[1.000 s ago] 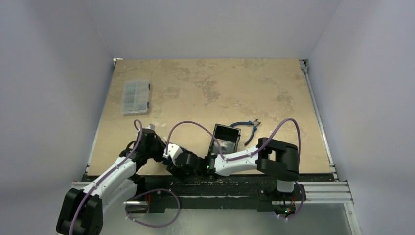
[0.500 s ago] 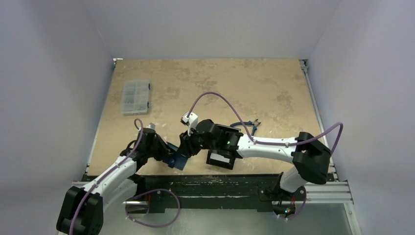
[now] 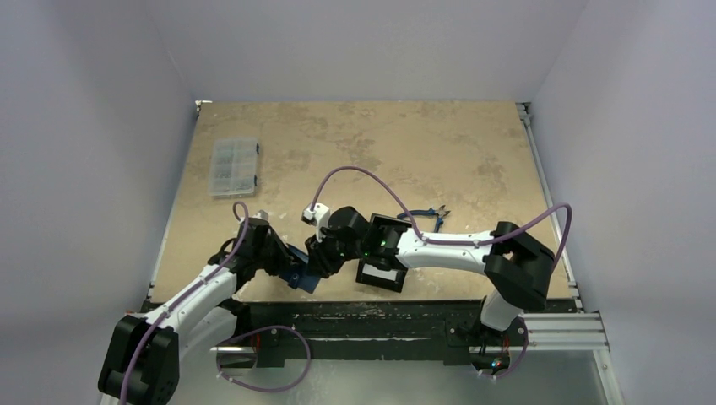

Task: Put the credit cards into the card holder
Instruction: Open the card holder at the center of the board.

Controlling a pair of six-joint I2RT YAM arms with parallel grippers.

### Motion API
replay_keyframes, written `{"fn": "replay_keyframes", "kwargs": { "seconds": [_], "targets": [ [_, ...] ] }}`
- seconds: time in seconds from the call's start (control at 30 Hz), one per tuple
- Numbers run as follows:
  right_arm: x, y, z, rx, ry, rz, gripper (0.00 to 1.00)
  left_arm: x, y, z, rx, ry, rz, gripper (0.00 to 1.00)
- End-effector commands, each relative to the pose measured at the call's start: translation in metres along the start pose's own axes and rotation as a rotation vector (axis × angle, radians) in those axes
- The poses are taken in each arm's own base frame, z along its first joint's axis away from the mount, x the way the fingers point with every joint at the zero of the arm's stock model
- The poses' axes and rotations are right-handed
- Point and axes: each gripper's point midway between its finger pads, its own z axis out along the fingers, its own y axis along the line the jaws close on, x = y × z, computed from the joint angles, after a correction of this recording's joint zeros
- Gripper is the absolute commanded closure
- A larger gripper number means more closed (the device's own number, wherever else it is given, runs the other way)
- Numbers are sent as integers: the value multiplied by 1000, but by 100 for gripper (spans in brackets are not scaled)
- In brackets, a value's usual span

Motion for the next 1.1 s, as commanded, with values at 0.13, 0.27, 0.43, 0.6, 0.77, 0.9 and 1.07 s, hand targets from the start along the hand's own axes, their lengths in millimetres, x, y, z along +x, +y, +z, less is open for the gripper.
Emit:
{"fn": "replay_keyframes", "kwargs": {
  "seconds": [0.13,0.27,0.43,0.6,0.77,0.9,1.07],
  "targets": [
    [-11,13,11,-59,19,-23,67,-11,-6,-2,3,-38,20,100],
    [-12,10,15,-39,29,-25,72,-11,-5,-2,2,-39,21,100],
    [-12,-4,18,32,33,-30,73,-10,-5,-2,0,-35,23,100],
    [-10,-10,15,67,35,-25,67,-9,-3,-2,-4,-36,25,100],
    [-7,-15,18,88,42,-21,65,-9,-3,-2,-2,-36,23,100],
    [-8,-19,18,111,37,-20,64,-9,-3,-2,-1,-35,25,100],
    [-7,-24,17,139,37,-22,60,-8,-2,-3,-4,-33,26,100]
  ]
}}
